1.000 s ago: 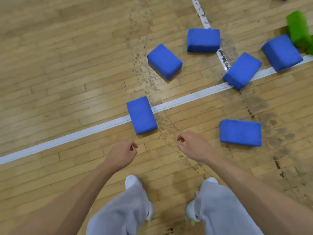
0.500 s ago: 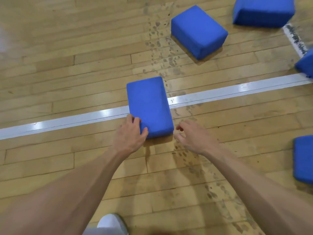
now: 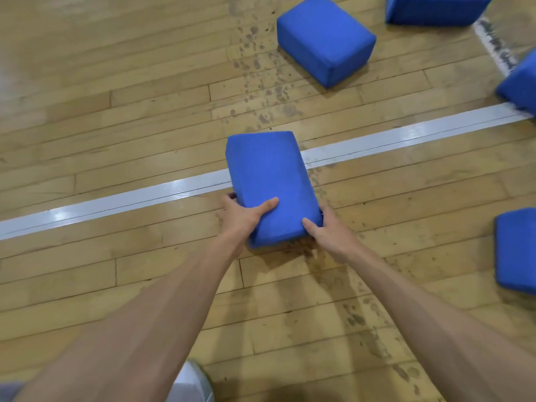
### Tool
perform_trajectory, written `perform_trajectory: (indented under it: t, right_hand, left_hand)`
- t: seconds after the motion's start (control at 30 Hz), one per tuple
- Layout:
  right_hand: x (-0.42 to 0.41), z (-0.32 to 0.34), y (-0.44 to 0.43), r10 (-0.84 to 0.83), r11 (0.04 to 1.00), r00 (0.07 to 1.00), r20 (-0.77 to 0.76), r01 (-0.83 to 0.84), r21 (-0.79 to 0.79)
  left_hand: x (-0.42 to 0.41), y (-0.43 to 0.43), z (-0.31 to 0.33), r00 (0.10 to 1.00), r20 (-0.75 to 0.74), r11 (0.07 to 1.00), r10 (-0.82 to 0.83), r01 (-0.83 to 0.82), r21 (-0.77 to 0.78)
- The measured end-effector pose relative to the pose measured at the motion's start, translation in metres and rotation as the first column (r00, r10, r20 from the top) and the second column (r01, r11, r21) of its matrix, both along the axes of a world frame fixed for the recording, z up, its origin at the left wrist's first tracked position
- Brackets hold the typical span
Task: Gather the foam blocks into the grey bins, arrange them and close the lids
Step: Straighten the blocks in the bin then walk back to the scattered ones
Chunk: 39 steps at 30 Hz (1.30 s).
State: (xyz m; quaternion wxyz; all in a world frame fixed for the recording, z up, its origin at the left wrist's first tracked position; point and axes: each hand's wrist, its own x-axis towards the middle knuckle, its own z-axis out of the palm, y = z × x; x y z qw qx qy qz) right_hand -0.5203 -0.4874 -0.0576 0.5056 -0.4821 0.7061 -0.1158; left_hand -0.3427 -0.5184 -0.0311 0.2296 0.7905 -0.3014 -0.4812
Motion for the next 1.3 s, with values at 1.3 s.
perform_trajectory:
  t: [1.3]
  right_hand:
    - [-0.250, 0.006, 0.063, -0.986, 0.156, 0.160, 0.049, 0.985, -0.078]
  left_hand:
    - [-0.201, -0.013, 0.033, 0.134, 0.733, 0.241, -0.667, 0.970, 0.041]
